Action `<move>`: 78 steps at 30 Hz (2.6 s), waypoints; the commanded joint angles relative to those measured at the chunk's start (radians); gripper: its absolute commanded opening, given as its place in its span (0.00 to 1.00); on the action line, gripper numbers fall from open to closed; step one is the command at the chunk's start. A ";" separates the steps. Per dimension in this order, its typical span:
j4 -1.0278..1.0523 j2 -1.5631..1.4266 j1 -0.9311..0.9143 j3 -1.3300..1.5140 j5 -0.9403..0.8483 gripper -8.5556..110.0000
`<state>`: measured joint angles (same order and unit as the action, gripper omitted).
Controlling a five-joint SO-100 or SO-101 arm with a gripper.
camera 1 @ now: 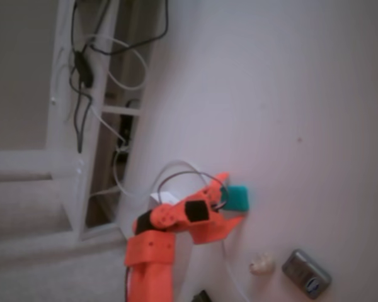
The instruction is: Grasp the green cube and put it in the bin.
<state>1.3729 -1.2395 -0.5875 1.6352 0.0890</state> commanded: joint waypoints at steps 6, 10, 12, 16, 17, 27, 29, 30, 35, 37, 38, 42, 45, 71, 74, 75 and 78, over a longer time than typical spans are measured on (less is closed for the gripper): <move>0.002 -0.002 -0.008 0.006 -0.009 0.30; 0.021 -0.002 -0.008 0.006 -0.009 0.22; 0.037 -0.003 -0.008 0.006 -0.009 0.21; 0.058 -0.003 -0.008 0.006 -0.009 0.15; 0.057 -0.002 -0.008 0.006 -0.009 0.12; 0.040 -0.012 0.003 -0.012 -0.009 0.00; 0.032 -0.021 0.009 -0.021 -0.009 0.00; 0.031 -0.025 0.012 -0.031 -0.009 0.00; -0.035 -0.035 0.020 -0.040 -0.011 0.00; -0.067 -0.040 0.020 -0.041 -0.011 0.00; -0.083 -0.043 0.020 -0.041 -0.011 0.00; -0.121 -0.054 0.021 -0.041 -0.011 0.00; -0.152 -0.074 0.032 -0.046 -0.012 0.00; 0.061 -0.405 0.695 -0.164 -0.357 0.00; 0.075 -0.408 0.692 -0.141 -0.360 0.00; 0.074 -0.410 0.689 -0.140 -0.360 0.00; 0.069 -0.410 0.689 -0.137 -0.377 0.00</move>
<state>1.4389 -1.5938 0.0920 1.5002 -0.2684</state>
